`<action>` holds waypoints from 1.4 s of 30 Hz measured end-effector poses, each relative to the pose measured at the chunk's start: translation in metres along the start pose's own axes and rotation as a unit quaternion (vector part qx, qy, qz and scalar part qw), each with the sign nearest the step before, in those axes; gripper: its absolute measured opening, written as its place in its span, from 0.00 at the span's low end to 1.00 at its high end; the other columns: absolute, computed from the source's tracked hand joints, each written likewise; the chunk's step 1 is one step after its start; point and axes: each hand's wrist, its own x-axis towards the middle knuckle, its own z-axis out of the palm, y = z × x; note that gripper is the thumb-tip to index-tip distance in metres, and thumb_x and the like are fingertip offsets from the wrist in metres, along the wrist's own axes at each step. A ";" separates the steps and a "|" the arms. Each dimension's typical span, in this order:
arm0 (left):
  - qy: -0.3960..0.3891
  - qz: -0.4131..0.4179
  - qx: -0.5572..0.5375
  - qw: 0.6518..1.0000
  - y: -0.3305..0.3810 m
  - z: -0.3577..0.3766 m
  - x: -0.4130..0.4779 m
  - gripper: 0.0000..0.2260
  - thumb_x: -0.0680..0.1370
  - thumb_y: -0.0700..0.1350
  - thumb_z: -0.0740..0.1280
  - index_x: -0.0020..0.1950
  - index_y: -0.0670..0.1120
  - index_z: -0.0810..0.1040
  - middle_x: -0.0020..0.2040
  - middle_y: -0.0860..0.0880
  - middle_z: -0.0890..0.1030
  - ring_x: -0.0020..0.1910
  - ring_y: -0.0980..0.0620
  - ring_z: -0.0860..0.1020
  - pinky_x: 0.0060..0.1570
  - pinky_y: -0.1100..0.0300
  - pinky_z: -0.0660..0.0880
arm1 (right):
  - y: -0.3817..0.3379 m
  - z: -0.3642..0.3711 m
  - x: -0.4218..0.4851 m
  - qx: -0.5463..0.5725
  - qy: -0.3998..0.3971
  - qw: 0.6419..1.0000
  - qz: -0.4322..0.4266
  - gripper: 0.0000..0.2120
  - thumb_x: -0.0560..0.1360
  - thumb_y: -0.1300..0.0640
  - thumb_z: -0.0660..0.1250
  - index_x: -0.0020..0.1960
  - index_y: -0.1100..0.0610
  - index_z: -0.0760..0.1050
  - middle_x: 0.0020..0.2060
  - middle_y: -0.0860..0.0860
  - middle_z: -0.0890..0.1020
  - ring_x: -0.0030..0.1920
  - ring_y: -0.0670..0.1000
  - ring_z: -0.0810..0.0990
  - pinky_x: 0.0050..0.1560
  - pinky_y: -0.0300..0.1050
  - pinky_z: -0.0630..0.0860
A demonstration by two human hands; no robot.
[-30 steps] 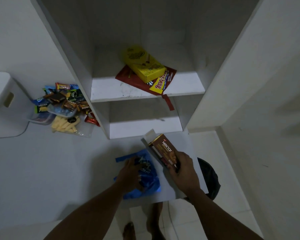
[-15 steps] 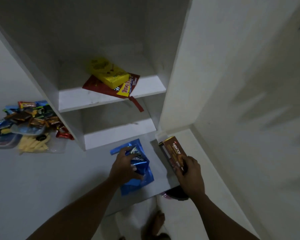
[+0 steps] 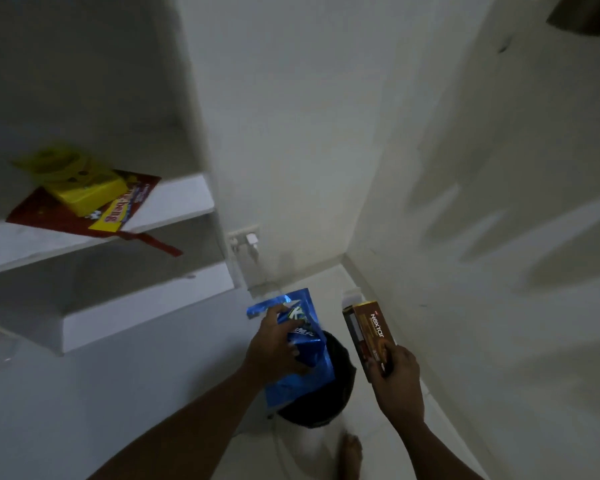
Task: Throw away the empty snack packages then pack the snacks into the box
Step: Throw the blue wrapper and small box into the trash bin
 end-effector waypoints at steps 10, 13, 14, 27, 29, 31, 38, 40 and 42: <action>-0.039 -0.173 -0.034 0.984 0.022 0.142 0.037 0.45 0.58 0.52 0.83 0.72 0.48 0.70 0.73 0.49 0.61 0.69 0.49 0.67 0.65 0.64 0.69 | 0.116 -0.022 0.094 -0.031 -0.135 0.990 0.005 0.21 0.73 0.38 0.68 0.57 0.51 0.74 0.49 0.47 0.77 0.47 0.49 0.78 0.42 0.48 0.82; -0.036 -0.230 -0.051 0.971 0.005 0.178 0.016 0.46 0.55 0.52 0.84 0.70 0.46 0.72 0.67 0.56 0.64 0.65 0.53 0.68 0.59 0.73 0.64 | 0.146 -0.002 0.107 -0.036 -0.215 0.976 -0.005 0.24 0.72 0.29 0.63 0.55 0.46 0.74 0.46 0.46 0.78 0.44 0.46 0.80 0.37 0.45 0.82; -0.035 -0.244 -0.052 0.968 0.000 0.186 0.009 0.45 0.55 0.52 0.85 0.69 0.46 0.73 0.66 0.56 0.65 0.65 0.51 0.69 0.61 0.72 0.64 | 0.155 0.008 0.109 -0.036 -0.236 0.971 -0.006 0.24 0.71 0.28 0.62 0.54 0.46 0.74 0.45 0.46 0.79 0.43 0.46 0.80 0.35 0.44 0.82; -0.026 -0.384 -0.005 0.923 -0.116 0.282 0.027 0.44 0.56 0.58 0.83 0.69 0.48 0.74 0.74 0.48 0.61 0.69 0.45 0.67 0.62 0.47 0.74 | 0.160 0.156 0.120 -0.074 -0.356 0.926 0.101 0.16 0.78 0.44 0.62 0.56 0.55 0.78 0.48 0.55 0.81 0.44 0.53 0.81 0.41 0.43 0.75; -0.007 -0.395 -0.001 0.919 -0.140 0.302 0.044 0.44 0.57 0.56 0.82 0.70 0.48 0.72 0.74 0.48 0.61 0.70 0.45 0.66 0.62 0.45 0.74 | 0.168 0.180 0.129 -0.071 -0.361 0.924 0.104 0.16 0.80 0.47 0.62 0.56 0.58 0.78 0.48 0.56 0.82 0.44 0.53 0.79 0.38 0.41 0.71; 0.007 -0.412 0.021 0.911 -0.160 0.317 0.062 0.42 0.58 0.57 0.82 0.70 0.49 0.72 0.74 0.48 0.59 0.70 0.43 0.66 0.60 0.43 0.75 | 0.172 0.199 0.138 -0.066 -0.369 0.921 0.108 0.15 0.81 0.47 0.62 0.53 0.58 0.78 0.44 0.53 0.81 0.43 0.51 0.78 0.33 0.37 0.67; -0.034 -0.455 0.057 0.888 -0.200 0.341 0.107 0.55 0.56 0.66 0.79 0.77 0.54 0.60 0.79 0.49 0.40 0.76 0.37 0.52 0.66 0.34 0.66 | 0.182 0.230 0.163 0.015 -0.338 0.932 0.130 0.13 0.81 0.49 0.63 0.55 0.57 0.81 0.41 0.47 0.81 0.43 0.48 0.81 0.38 0.38 0.71; -0.047 -0.452 0.063 0.888 -0.203 0.342 0.110 0.55 0.57 0.67 0.78 0.78 0.55 0.56 0.80 0.49 0.37 0.77 0.35 0.47 0.69 0.31 0.60 | 0.183 0.226 0.169 0.015 -0.336 0.933 0.131 0.14 0.80 0.51 0.64 0.59 0.58 0.80 0.47 0.50 0.82 0.48 0.51 0.81 0.43 0.39 0.74; -0.045 -0.448 0.071 0.890 -0.204 0.340 0.109 0.53 0.60 0.66 0.78 0.79 0.55 0.55 0.80 0.49 0.37 0.77 0.35 0.45 0.70 0.31 0.58 | 0.185 0.224 0.171 0.017 -0.342 0.929 0.140 0.13 0.80 0.53 0.64 0.61 0.58 0.78 0.51 0.53 0.83 0.52 0.53 0.81 0.51 0.46 0.77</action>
